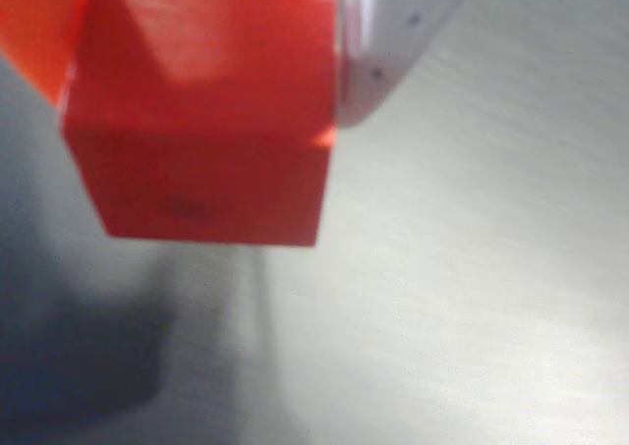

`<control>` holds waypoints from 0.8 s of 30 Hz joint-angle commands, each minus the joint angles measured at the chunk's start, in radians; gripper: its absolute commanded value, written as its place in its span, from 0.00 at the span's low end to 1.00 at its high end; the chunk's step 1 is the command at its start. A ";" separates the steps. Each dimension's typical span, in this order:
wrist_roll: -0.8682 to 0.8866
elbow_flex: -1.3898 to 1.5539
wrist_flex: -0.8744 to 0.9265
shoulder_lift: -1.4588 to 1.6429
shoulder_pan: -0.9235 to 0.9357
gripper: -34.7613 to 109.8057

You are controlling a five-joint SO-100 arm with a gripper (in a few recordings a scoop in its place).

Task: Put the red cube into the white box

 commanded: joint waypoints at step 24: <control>0.304 0.874 0.086 0.887 0.179 0.24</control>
